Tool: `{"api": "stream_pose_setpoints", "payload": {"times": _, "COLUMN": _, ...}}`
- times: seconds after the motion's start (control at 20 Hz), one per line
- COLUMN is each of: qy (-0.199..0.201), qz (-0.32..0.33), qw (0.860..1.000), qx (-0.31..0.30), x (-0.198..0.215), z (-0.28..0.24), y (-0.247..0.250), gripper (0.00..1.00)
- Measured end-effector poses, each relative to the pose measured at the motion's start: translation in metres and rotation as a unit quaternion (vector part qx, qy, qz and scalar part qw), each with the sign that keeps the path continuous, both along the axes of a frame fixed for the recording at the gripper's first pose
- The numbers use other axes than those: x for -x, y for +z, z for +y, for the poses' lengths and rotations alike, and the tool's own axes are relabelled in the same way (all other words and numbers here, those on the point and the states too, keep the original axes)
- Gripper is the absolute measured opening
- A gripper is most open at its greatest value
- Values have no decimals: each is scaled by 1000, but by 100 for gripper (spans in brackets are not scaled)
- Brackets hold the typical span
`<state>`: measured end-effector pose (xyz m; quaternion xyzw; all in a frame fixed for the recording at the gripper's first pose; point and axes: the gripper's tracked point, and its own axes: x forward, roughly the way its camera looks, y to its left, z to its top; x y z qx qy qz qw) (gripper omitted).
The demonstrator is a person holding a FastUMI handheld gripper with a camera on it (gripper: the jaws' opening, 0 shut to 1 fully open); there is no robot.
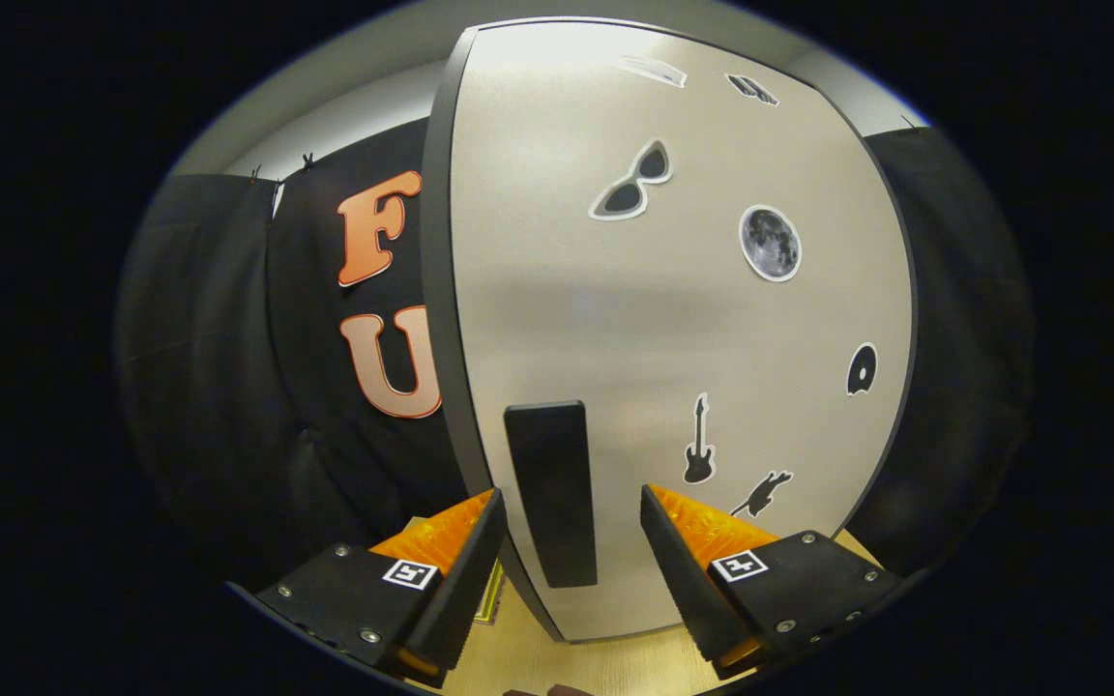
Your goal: Open the shoe cabinet door, grab the shoes and put them into the shoe cabinet, then close the shoe cabinet door.
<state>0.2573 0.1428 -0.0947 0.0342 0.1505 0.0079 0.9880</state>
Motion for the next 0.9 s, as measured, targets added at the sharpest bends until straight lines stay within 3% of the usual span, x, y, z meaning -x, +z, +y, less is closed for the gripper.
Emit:
{"api": "stream_pose_setpoints", "payload": {"times": 0.45, "qy": 0, "qz": 29, "qw": 997, "qx": 69, "x": 81, "z": 47, "y": 17, "gripper": 88}}
{"api": "stream_pose_setpoints", "payload": {"times": 0.9, "qy": -12, "qz": 11, "qw": 1000, "qx": 3, "x": 127, "z": 30, "y": 49, "gripper": 87}}
